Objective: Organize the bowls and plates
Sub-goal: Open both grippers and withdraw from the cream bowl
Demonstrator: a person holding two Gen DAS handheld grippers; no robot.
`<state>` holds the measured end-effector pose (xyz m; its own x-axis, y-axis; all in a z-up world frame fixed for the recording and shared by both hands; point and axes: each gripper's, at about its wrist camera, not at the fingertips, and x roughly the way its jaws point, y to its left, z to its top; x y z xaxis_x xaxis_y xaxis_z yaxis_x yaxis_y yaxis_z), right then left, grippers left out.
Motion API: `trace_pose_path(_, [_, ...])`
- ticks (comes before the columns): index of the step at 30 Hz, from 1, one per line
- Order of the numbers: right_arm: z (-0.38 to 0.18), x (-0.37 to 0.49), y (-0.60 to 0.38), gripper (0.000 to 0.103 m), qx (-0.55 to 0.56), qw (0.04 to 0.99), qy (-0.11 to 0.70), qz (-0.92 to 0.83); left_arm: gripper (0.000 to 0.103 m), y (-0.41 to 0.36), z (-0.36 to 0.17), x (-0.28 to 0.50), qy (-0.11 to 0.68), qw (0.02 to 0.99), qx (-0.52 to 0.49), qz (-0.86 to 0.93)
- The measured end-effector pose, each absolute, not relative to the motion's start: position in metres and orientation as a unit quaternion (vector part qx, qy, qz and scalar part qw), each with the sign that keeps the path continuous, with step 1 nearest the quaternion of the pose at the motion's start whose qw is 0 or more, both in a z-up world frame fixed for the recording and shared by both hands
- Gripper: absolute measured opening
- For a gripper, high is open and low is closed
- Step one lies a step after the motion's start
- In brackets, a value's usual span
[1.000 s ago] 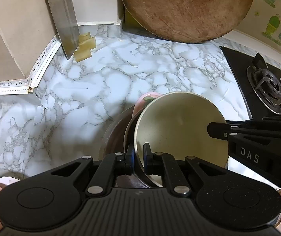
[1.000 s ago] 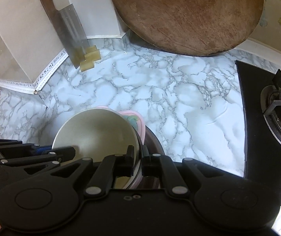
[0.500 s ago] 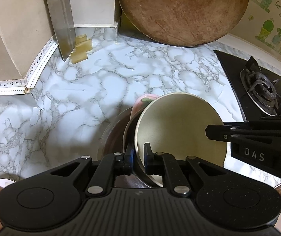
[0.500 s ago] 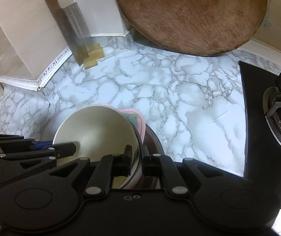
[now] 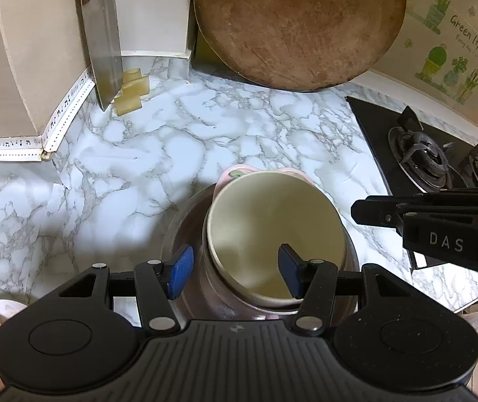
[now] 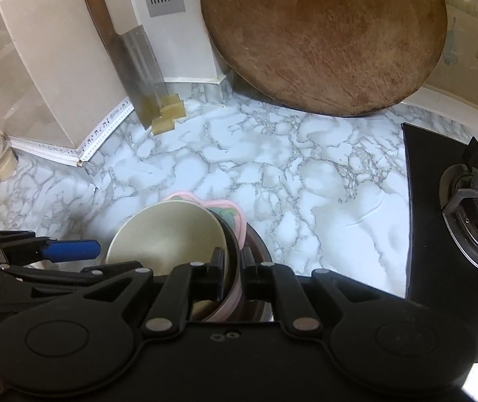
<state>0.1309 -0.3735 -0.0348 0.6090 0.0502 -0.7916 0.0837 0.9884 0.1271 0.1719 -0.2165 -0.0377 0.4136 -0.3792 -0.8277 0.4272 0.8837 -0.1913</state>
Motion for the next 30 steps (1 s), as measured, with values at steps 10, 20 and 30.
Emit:
trace_pose_path(10, [-0.018, 0.107, -0.367, 0.010, 0.071, 0.912, 0.404, 0.019, 0.056, -0.205, -0.016, 0.148, 0.452, 0.857, 0.035, -0.245])
trace_pose_path(20, [-0.014, 0.088, -0.367, 0.012, 0.087, 0.920, 0.380, 0.037, 0.068, -0.186, -0.008, 0.133, 0.439, 0.864, 0.021, -0.246])
trace_pose_path(30, [-0.003, 0.067, -0.372, 0.101, 0.143, 0.921, 0.344, 0.113, 0.068, -0.165, -0.011, 0.125, 0.440, 0.864, 0.000, -0.243])
